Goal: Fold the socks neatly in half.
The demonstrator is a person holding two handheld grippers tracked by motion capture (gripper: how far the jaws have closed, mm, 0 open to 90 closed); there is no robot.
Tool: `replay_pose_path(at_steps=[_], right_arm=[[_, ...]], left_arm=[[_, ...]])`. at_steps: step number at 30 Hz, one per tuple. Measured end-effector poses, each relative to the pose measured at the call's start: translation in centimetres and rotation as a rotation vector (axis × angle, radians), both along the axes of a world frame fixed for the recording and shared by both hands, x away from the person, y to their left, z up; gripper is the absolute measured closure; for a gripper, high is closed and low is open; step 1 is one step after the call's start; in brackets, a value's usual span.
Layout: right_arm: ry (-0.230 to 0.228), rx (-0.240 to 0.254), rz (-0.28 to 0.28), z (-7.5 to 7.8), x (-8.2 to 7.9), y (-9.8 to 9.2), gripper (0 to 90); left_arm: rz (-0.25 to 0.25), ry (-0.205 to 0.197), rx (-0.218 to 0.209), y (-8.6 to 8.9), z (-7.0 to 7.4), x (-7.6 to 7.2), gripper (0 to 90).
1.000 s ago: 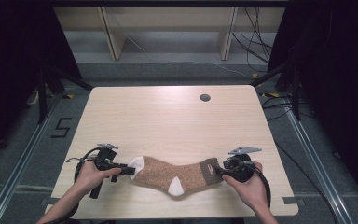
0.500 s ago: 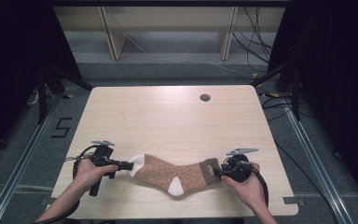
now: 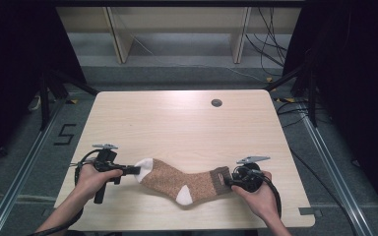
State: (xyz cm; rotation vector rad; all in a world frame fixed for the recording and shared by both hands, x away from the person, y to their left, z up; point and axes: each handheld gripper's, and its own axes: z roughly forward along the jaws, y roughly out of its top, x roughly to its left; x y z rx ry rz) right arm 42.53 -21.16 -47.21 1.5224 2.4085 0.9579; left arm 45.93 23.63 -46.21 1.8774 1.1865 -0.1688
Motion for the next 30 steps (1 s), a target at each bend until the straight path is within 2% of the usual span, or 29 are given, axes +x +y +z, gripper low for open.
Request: replay_pose_path(at_steps=[2,3,4,5,6,7,8,9,10,12,13,15,16,17,18,19,20,22,24,25,26,27,28,30], right_arm=[[0.016,0.003,-0.017,0.1,-0.1,0.2,59.2],[0.008,0.007,-0.018,0.0,-0.1,0.3,59.2],[-0.026,-0.008,0.001,-0.1,0.2,0.2,59.2],[0.004,-0.004,-0.007,0.0,0.1,0.4,59.2],[0.011,0.001,-0.015,0.0,0.1,0.5,59.2],[0.003,0.008,-0.018,0.0,0.1,0.6,59.2],[-0.008,-0.011,0.001,-0.1,0.3,0.6,59.2],[0.002,0.014,-0.020,-0.1,0.1,0.9,59.3],[0.011,0.001,-0.010,0.0,0.2,1.0,59.3],[-0.006,0.003,-0.011,-0.1,0.3,1.3,59.3],[-0.011,-0.010,0.010,-0.1,0.5,1.2,59.4],[-0.009,0.000,-0.004,-0.1,0.4,1.6,59.4],[-0.035,-0.005,0.027,-0.2,0.7,1.5,59.5],[-0.002,0.006,-0.010,-0.1,0.5,1.9,59.7],[-0.035,-0.010,0.020,-0.2,0.8,1.9,59.8],[-0.006,0.003,-0.006,-0.1,0.6,2.3,59.9],[-0.028,-0.006,0.019,-0.2,0.8,2.3,59.9],[-0.015,0.004,-0.001,-0.2,0.9,2.8,60.0],[-0.018,-0.006,0.016,-0.2,1.1,2.9,60.0],[-0.006,0.006,0.003,-0.2,1.1,3.1,60.0],[-0.041,0.007,0.021,-0.4,1.3,3.1,60.0],[-0.014,0.010,-0.003,-0.3,1.3,3.4,60.0],[-0.032,0.003,0.027,-0.4,1.5,3.4,60.0],[-0.003,0.003,0.016,-0.2,1.5,3.7,60.0]], left_arm=[[0.004,-0.008,-0.006,0.0,0.5,0.1,85.0],[0.005,-0.016,-0.010,0.1,0.8,0.1,85.0],[0.009,-0.016,-0.018,0.0,1.0,0.1,85.0],[0.010,-0.022,-0.028,0.1,1.3,0.2,85.0],[0.006,-0.026,-0.037,0.1,1.6,0.2,85.0],[0.007,-0.032,-0.046,0.1,1.9,0.2,85.1],[0.006,-0.035,-0.053,0.0,2.3,0.2,85.1],[0.004,-0.044,-0.054,0.0,2.6,0.2,85.1],[-0.003,-0.049,-0.054,-0.1,2.9,0.2,85.0],[0.000,-0.057,-0.060,-0.3,3.4,0.1,85.1],[0.000,-0.062,-0.066,-0.3,3.6,0.1,85.1],[0.007,-0.064,-0.079,-0.4,4.1,0.1,85.1],[-0.003,-0.061,-0.086,-0.4,4.2,0.2,85.1],[0.007,-0.061,-0.095,-0.4,4.4,0.2,85.1],[0.012,-0.062,-0.104,-0.5,4.5,0.3,85.1],[0.016,-0.067,-0.100,-0.6,4.7,0.3,85.1],[0.008,-0.065,-0.114,-0.6,4.8,0.3,85.1],[0.001,-0.074,-0.115,-0.8,5.1,0.3,85.1],[-0.008,-0.088,-0.115,-1.1,5.4,0.2,85.1],[-0.005,-0.096,-0.108,-1.3,5.6,0.1,85.1],[-0.012,-0.101,-0.111,-1.5,5.7,0.1,85.1],[-0.018,-0.109,-0.109,-1.7,5.9,0.1,85.1],[-0.021,-0.114,-0.108,-1.9,6.0,0.1,85.1],[-0.035,-0.124,-0.110,-2.4,6.3,0.0,85.1]])
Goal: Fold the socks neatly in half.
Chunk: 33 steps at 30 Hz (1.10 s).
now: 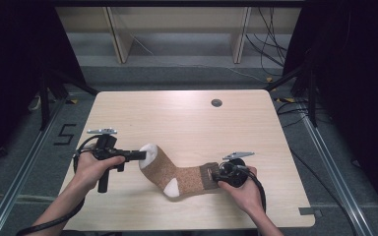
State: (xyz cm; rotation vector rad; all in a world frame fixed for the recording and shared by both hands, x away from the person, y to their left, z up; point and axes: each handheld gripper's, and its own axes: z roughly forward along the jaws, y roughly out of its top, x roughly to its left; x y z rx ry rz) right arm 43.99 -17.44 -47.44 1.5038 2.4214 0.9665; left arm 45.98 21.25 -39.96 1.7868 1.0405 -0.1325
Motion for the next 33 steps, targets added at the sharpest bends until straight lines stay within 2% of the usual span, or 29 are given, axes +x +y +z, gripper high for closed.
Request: replay_pose_path(at_steps=[1,2,3,5,6,8,9,10,11,13,15,17,18,19,20,21,22,23,25,26,27,28,31,32,33], right_arm=[[-0.010,0.020,-0.019,-0.1,0.0,0.3,60.0],[0.018,0.015,-0.020,0.1,-0.1,0.5,60.0],[-0.019,0.004,-0.002,-0.1,0.2,0.4,60.0],[-0.020,0.002,0.012,-0.2,0.3,0.6,60.0],[-0.014,0.012,-0.003,-0.1,0.2,0.8,60.0],[-0.006,0.006,0.004,-0.1,0.4,0.9,60.0],[-0.055,0.007,0.026,-0.3,0.5,0.9,60.0],[-0.033,0.014,-0.007,-0.3,0.5,1.2,60.0],[-0.026,0.009,0.010,-0.2,0.4,1.1,59.9],[-0.017,0.013,0.006,-0.2,0.4,1.3,60.0],[-0.037,0.010,0.016,-0.3,0.6,1.3,60.0],[-0.011,0.022,0.000,-0.2,0.4,1.6,60.0],[-0.010,0.004,0.013,-0.2,0.6,1.5,60.0],[-0.017,0.017,0.006,-0.2,0.6,1.6,60.0],[-0.047,0.013,0.025,-0.3,0.8,1.6,60.0],[-0.019,0.003,0.011,-0.2,0.7,1.7,60.0],[-0.016,0.012,0.012,-0.2,0.7,1.8,60.0],[-0.055,0.008,0.037,-0.4,0.9,1.8,60.0],[-0.049,0.015,0.024,-0.4,0.9,2.0,60.0],[-0.014,0.004,0.019,-0.2,0.8,2.1,60.0],[-0.022,0.014,0.017,-0.2,0.8,2.2,60.0],[-0.050,0.011,0.032,-0.4,1.0,2.2,60.0],[-0.042,0.008,0.027,-0.3,1.0,2.3,60.0],[-0.017,0.015,0.015,-0.2,0.8,2.5,60.0],[-0.046,0.008,0.038,-0.3,1.0,2.4,60.0]], left_arm=[[0.000,-0.002,-0.002,-0.3,0.1,0.0,85.1],[-0.007,-0.006,-0.002,-0.5,0.2,0.0,85.1],[-0.007,-0.012,-0.007,-0.8,0.3,0.0,85.1],[-0.018,-0.020,-0.002,-1.2,0.5,0.0,85.1],[-0.020,-0.025,0.006,-1.4,0.6,0.0,85.1],[-0.025,-0.030,0.004,-1.8,0.8,0.0,85.0],[-0.019,-0.038,0.008,-2.0,0.8,0.0,85.0],[-0.034,-0.035,0.006,-2.0,0.9,0.0,85.1],[-0.034,-0.035,0.012,-2.2,0.9,0.0,85.0],[-0.028,-0.044,0.017,-2.4,1.0,0.0,85.0],[-0.036,-0.050,0.018,-2.6,1.0,0.0,85.0],[-0.042,-0.052,0.016,-2.8,1.1,0.1,85.0],[-0.038,-0.059,0.025,-2.8,1.1,0.0,85.0],[-0.039,-0.061,0.026,-2.9,1.1,0.0,85.0],[-0.043,-0.062,0.025,-3.0,1.1,0.0,85.0],[-0.046,-0.065,0.023,-3.1,1.1,0.0,85.0],[-0.045,-0.066,0.030,-3.2,1.2,0.0,85.0],[-0.039,-0.071,0.028,-3.4,1.2,-0.1,85.1],[-0.048,-0.073,0.032,-3.6,1.2,-0.1,85.1],[-0.047,-0.075,0.029,-3.7,1.2,-0.1,85.1],[-0.047,-0.074,0.033,-3.8,1.3,-0.1,85.0],[-0.057,-0.072,0.031,-3.8,1.3,0.0,85.0],[-0.058,-0.076,0.030,-4.2,1.3,0.1,85.1],[-0.063,-0.079,0.033,-4.4,1.4,0.1,85.1],[-0.062,-0.083,0.040,-4.5,1.4,0.1,85.1]])
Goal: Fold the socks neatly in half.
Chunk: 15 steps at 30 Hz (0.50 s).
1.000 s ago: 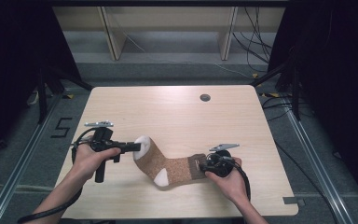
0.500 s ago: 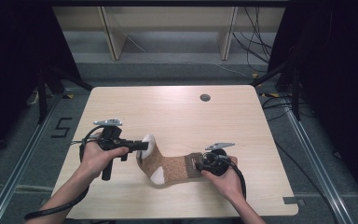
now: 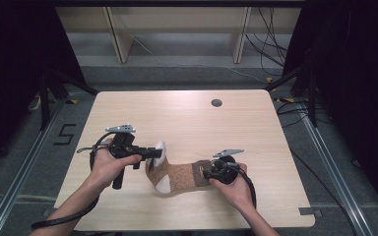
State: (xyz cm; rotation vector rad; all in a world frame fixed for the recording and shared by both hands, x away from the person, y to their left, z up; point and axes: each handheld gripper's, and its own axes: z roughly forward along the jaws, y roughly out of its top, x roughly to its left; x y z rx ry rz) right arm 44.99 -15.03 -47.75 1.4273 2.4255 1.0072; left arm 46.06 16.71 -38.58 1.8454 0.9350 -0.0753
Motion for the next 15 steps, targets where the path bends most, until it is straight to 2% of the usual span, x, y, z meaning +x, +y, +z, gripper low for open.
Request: replay_pose_path(at_steps=[1,2,4,10,13,14,15], right_arm=[[0.020,0.007,-0.004,0.1,-0.1,0.1,60.0],[-0.017,0.000,0.012,-0.1,0.1,0.1,60.0],[0.024,0.005,-0.019,0.1,-0.1,0.3,60.0],[0.012,0.001,-0.009,0.0,0.0,0.3,60.0],[0.025,-0.019,-0.007,0.1,0.0,0.3,60.0],[0.012,0.001,-0.007,0.0,0.0,0.4,60.0],[0.022,0.008,-0.011,0.0,0.0,0.5,60.0]], left_arm=[[-0.004,0.001,-0.001,-0.2,0.0,0.0,85.1],[-0.005,-0.003,0.006,-0.4,0.0,0.0,85.0],[-0.001,-0.006,0.008,-0.8,0.0,0.1,85.1],[-0.016,-0.015,0.016,-1.6,0.0,0.2,85.0],[-0.020,-0.015,0.020,-1.9,-0.1,0.1,85.0],[-0.026,-0.012,0.023,-1.9,-0.1,0.1,85.0],[-0.025,-0.015,0.023,-2.1,-0.2,0.1,85.0]])
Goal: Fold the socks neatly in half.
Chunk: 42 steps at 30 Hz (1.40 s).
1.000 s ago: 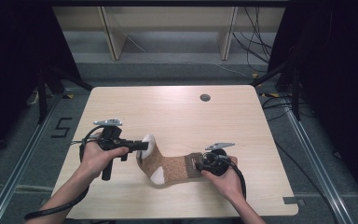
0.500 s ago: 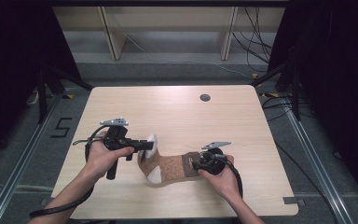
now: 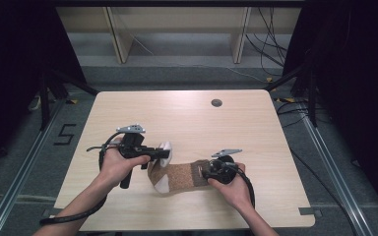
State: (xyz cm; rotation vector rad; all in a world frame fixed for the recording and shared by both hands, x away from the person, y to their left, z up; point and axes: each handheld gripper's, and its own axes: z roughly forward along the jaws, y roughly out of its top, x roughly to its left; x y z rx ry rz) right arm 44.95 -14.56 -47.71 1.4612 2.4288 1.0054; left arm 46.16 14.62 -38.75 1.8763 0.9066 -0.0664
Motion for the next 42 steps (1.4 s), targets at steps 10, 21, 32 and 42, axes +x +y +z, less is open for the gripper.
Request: replay_pose_path(at_steps=[10,21,32,42], right_arm=[[-0.045,-0.007,0.037,-0.2,0.4,0.5,60.0],[-0.004,-0.015,0.020,0.0,0.2,0.8,59.9],[-0.032,0.003,0.036,-0.2,0.3,0.8,59.9],[-0.014,0.018,0.011,-0.3,0.2,0.9,59.8]], left_arm=[[-0.021,-0.003,0.026,-1.6,-0.5,0.1,85.0],[-0.052,-0.012,0.070,-3.8,-1.1,0.3,85.0],[-0.076,-0.021,0.094,-5.8,-1.5,0.3,85.0],[-0.081,-0.025,0.106,-7.0,-1.9,0.5,85.0]])
